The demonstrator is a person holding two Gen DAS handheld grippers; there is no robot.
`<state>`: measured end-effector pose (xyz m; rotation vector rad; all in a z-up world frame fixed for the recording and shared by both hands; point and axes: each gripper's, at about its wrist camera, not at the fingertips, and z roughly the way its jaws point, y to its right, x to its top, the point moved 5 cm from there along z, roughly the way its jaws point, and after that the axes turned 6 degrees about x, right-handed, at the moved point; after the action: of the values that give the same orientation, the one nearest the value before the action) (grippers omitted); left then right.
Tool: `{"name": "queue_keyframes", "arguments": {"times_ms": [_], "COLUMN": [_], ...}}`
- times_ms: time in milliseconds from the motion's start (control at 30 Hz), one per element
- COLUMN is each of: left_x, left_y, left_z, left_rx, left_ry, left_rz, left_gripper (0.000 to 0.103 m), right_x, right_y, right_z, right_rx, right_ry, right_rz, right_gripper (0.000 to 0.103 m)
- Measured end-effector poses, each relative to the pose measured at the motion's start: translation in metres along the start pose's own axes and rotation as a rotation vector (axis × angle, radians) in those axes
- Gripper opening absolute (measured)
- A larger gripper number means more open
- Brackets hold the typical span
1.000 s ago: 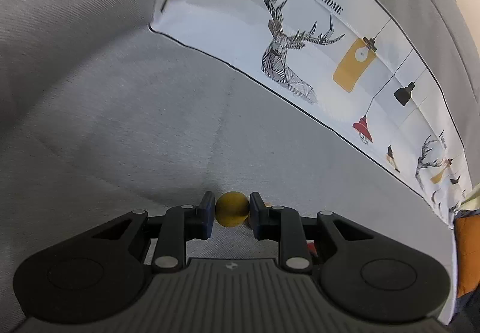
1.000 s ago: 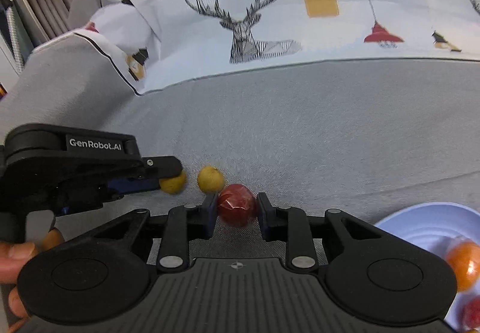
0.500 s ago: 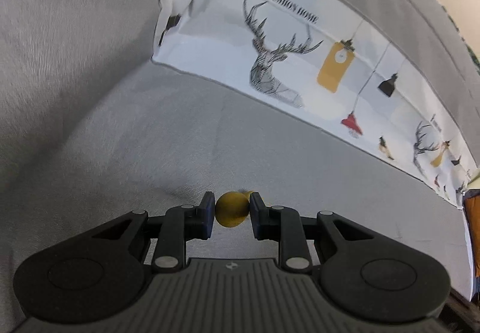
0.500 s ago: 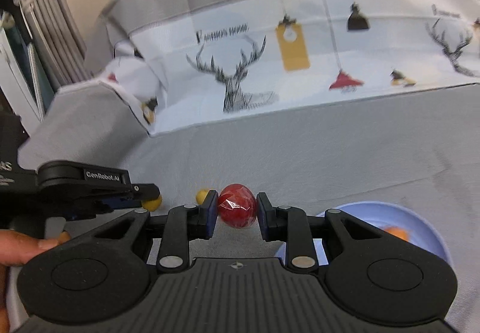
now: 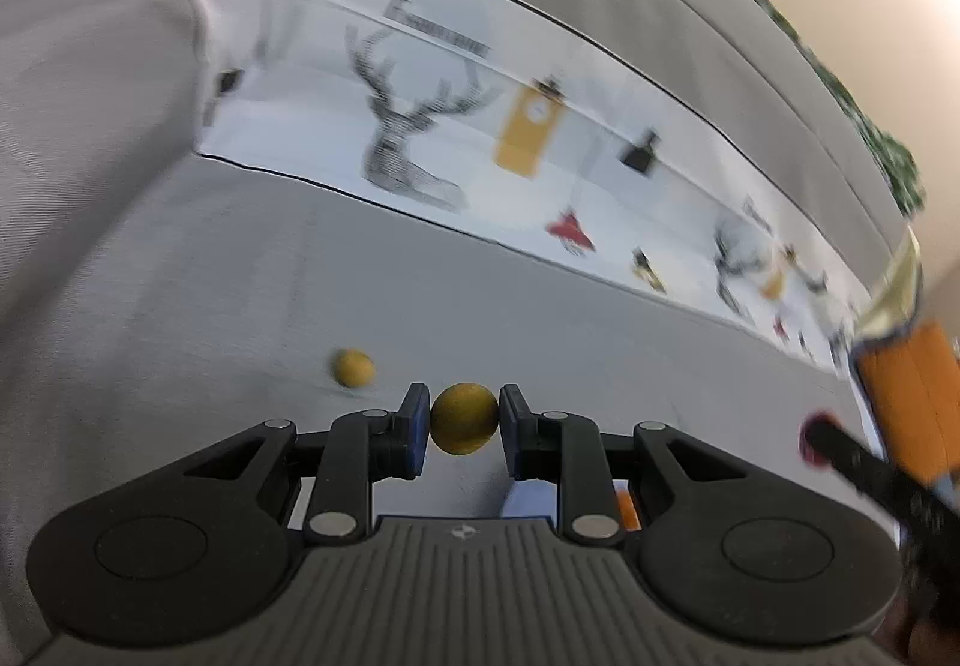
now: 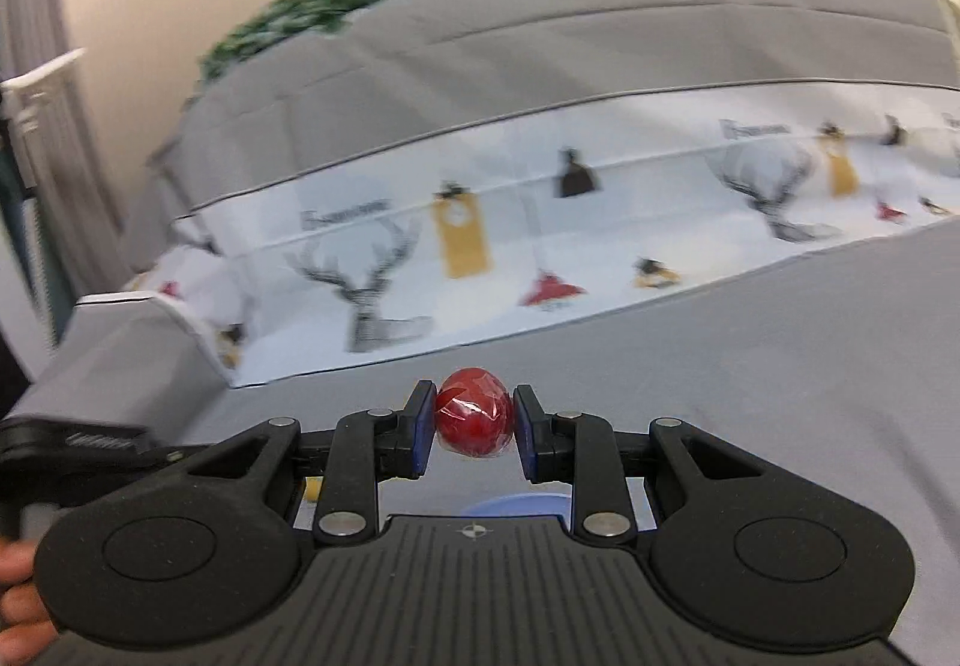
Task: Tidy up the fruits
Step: 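Carry the yellow fruit and wrapped red fruit over the plate with both tools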
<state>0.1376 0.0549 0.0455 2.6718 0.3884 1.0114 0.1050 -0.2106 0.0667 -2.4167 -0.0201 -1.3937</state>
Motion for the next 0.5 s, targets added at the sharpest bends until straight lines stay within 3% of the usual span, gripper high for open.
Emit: {"name": "queue_keyframes", "arguments": {"times_ms": [200,500], "left_x": [-0.011,-0.033], "left_y": [0.020,0.051], "left_z": [0.015,0.041], "left_rx": [-0.014,-0.008], "left_ry": [-0.031,-0.069], "left_rz": [0.114,0.299], "left_gripper": [0.027,0.027], "right_x": [-0.013,-0.024], "right_y": [0.034,0.031], "right_z": [0.004,0.022], "right_rx": [-0.073,-0.085], "right_ry": [-0.084,-0.193], "right_rz": [0.069,0.069], "right_gripper": [0.029,0.029]}}
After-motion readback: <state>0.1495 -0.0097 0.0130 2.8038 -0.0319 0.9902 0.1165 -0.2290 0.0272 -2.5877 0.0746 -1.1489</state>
